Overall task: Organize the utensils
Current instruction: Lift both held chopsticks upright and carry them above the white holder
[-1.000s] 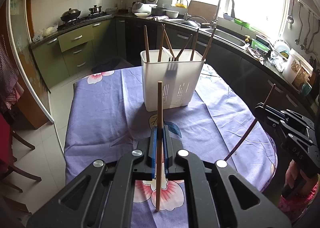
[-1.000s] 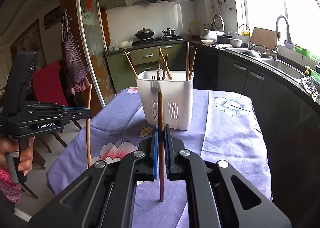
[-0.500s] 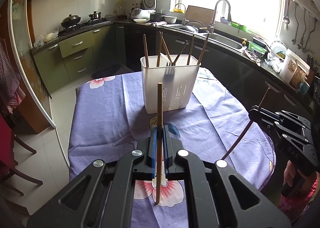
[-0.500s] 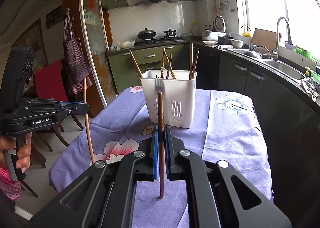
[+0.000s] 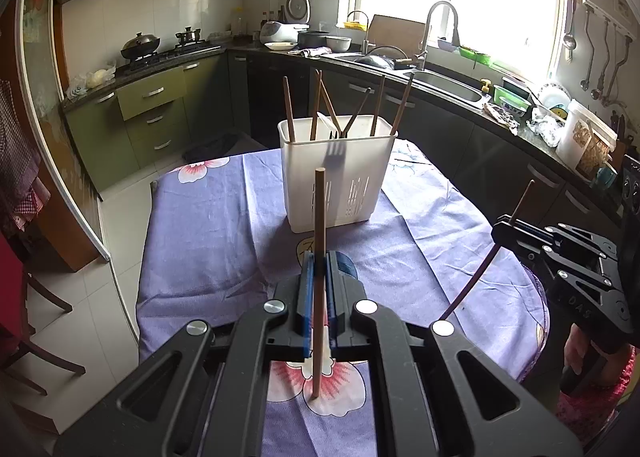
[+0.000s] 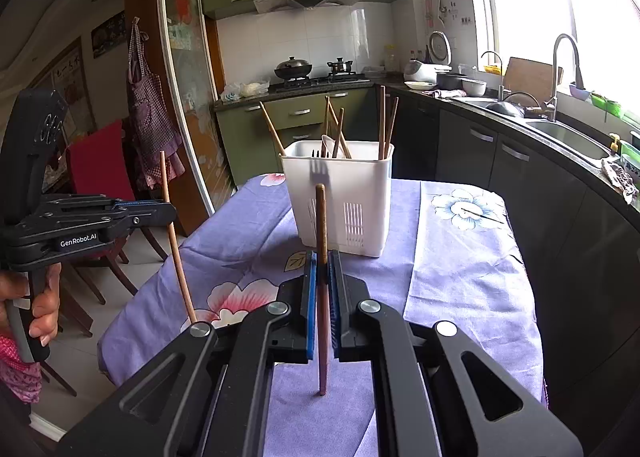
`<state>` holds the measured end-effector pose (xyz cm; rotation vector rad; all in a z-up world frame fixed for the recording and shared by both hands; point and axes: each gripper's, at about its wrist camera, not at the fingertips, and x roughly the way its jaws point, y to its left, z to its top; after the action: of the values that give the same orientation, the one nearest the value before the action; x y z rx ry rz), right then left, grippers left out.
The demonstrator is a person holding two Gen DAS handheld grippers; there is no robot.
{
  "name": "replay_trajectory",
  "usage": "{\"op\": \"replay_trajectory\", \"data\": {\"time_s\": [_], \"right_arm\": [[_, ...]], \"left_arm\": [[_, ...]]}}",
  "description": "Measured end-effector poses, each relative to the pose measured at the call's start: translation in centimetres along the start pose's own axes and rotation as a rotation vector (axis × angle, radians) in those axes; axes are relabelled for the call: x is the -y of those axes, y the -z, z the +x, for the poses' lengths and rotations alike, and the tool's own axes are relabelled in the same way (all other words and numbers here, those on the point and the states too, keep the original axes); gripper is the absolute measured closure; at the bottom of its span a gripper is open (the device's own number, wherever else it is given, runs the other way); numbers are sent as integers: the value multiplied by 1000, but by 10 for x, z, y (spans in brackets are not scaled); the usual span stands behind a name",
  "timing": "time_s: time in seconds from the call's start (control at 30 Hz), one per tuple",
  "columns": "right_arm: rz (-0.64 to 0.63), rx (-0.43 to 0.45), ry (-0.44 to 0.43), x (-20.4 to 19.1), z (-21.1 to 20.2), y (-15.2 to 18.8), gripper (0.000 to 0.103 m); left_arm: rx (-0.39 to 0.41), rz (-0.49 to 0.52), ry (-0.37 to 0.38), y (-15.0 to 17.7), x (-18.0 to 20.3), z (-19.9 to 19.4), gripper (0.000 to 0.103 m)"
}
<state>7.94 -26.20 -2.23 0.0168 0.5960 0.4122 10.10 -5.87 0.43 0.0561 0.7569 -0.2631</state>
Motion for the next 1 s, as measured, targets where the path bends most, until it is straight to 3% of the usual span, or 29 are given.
{"op": "replay_trajectory", "data": {"time_s": [1.0], "right_arm": [[-29,10,-26,-11,-2,-12,96]], "left_arm": [[34,8,4,-11,1,-8,97]]}}
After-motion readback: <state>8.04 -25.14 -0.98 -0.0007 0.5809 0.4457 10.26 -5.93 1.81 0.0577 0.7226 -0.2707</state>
